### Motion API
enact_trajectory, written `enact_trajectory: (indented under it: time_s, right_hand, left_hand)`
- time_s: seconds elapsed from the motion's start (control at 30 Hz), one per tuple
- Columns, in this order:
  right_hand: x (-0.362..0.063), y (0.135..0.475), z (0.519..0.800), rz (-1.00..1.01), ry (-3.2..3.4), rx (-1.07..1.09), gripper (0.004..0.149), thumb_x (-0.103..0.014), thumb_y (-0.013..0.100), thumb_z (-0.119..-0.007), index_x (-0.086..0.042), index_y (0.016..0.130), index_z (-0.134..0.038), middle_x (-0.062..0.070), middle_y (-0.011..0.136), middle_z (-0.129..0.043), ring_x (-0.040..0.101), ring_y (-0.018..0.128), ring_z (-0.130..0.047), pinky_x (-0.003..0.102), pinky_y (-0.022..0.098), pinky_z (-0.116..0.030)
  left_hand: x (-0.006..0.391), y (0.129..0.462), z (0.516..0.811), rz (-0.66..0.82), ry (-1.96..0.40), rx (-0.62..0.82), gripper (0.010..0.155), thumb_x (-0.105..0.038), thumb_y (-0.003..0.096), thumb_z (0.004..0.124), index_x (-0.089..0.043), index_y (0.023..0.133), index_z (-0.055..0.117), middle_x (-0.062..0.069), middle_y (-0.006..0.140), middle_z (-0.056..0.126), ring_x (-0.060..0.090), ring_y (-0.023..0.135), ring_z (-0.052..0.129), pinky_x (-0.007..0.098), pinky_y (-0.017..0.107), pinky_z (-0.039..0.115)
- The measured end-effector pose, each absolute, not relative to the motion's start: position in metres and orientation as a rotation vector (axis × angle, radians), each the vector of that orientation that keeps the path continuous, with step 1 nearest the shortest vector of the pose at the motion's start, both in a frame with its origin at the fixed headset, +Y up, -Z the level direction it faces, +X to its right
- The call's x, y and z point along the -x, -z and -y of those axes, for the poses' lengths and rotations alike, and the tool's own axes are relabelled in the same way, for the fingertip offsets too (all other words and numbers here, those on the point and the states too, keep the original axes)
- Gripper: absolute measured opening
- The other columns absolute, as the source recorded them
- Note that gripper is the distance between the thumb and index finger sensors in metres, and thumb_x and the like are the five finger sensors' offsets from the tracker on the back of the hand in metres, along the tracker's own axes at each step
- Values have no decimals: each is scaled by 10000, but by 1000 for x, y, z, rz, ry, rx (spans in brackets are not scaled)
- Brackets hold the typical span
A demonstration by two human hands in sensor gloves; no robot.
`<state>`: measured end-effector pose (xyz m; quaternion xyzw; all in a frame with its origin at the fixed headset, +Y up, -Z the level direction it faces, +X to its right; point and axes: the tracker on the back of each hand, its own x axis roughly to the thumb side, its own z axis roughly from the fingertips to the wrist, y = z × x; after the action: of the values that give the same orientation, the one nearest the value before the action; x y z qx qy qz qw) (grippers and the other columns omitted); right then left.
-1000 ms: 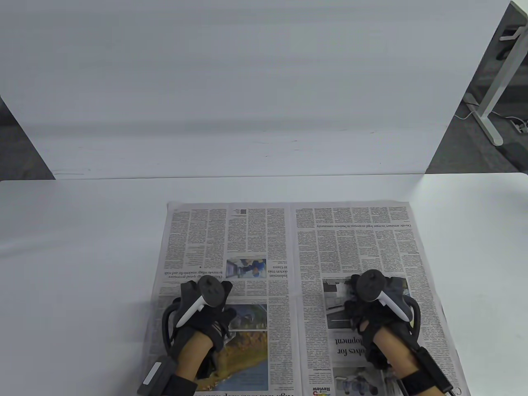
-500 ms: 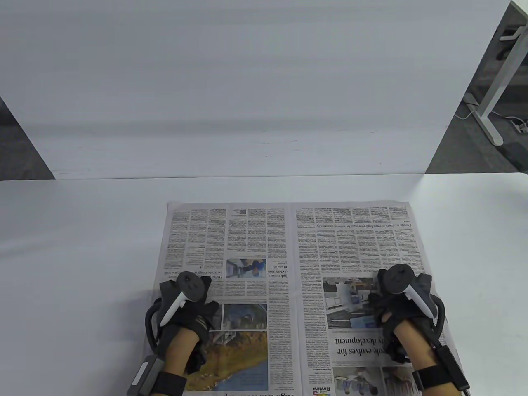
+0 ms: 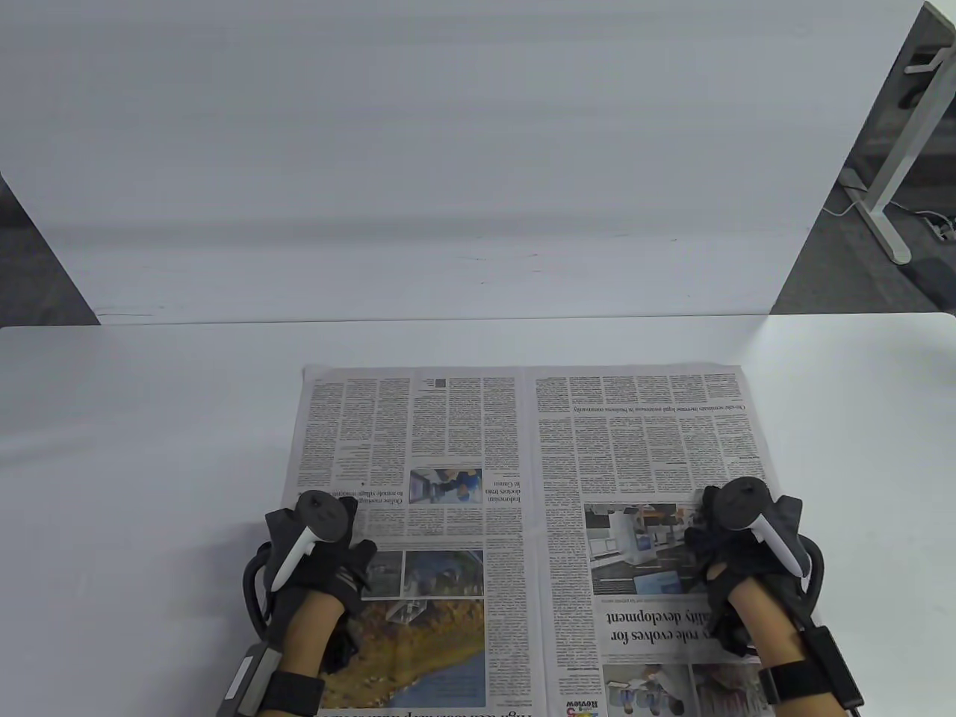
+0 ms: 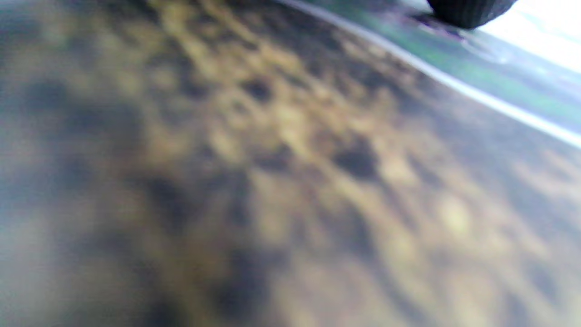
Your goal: Unfold folded newspaper and lay flat
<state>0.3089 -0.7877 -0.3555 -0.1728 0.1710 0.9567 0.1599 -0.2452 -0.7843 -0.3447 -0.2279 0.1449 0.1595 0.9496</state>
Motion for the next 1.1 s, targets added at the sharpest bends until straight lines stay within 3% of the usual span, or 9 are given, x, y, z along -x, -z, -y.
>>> enact_trajectory:
  time_s: [0.67,0.9,1.1]
  right_hand:
    - [-333,354,786,-461,-2715,574,731,-517,443,-687,-284,1038,-333,95,1140,-192,462,1018,-138,784,604,-285]
    - [-312,349,754,-432,-2728,424,710,-509,449,-684,-240,1051,-420,127,1148,-215,523,1016,-165,800,603,-286]
    - [-269,338,730,-417,-2737,219,648,-490,451,-695,-180,1014,-622,208,1132,-503,576,1013,-408,800,604,-317]
  left_hand:
    - [262,343,784,-401,-308,427,737,-562,469,615,-416,1049,185,41,1124,-9,443,1028,-46,699,712,109]
    - [239,341,754,-294,-226,302,722,-551,464,620,-370,1071,273,107,1135,77,478,1059,108,703,732,255]
    - [202,330,730,-174,-196,277,660,-521,467,644,-307,1072,492,180,1147,346,541,1042,484,668,710,472]
